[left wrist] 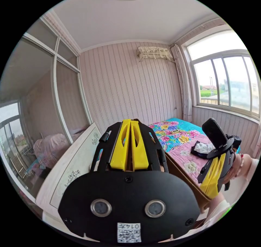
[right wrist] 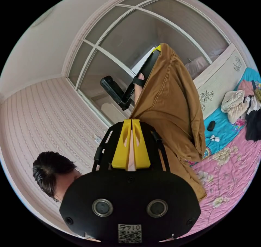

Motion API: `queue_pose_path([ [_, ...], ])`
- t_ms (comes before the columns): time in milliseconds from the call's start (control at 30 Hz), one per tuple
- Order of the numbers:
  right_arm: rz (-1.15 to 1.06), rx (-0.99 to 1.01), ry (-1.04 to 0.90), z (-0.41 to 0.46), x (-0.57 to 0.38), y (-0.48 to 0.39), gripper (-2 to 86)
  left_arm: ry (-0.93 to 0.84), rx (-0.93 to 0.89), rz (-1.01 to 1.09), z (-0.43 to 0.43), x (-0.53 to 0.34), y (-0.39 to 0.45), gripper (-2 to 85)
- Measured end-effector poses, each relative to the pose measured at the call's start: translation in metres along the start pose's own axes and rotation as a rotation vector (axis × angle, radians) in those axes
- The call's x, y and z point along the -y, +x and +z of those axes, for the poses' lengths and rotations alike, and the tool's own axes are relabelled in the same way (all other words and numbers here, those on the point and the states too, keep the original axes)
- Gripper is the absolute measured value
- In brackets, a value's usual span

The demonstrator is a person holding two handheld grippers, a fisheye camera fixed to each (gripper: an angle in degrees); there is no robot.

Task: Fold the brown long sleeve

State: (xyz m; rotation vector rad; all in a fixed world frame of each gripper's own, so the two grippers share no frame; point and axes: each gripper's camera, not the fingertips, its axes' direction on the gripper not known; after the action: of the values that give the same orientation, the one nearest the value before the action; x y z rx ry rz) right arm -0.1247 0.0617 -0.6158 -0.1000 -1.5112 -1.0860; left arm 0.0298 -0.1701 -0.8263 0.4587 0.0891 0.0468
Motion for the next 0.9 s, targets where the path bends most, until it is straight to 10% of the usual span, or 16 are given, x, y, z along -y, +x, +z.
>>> queue_pose_path([
  [467, 0.518, -0.203, 0.608, -0.275, -0.228, 0.27, -0.2, -0.526, -0.523, 0.054, 0.401, -0.158, 0.244, -1.0],
  [900, 0.857, -0.492, 0.741, -0.329, -0.333, 0.406, 0.2, -0.944, -0.695, 0.155, 0.554, -0.298, 0.371, -0.6],
])
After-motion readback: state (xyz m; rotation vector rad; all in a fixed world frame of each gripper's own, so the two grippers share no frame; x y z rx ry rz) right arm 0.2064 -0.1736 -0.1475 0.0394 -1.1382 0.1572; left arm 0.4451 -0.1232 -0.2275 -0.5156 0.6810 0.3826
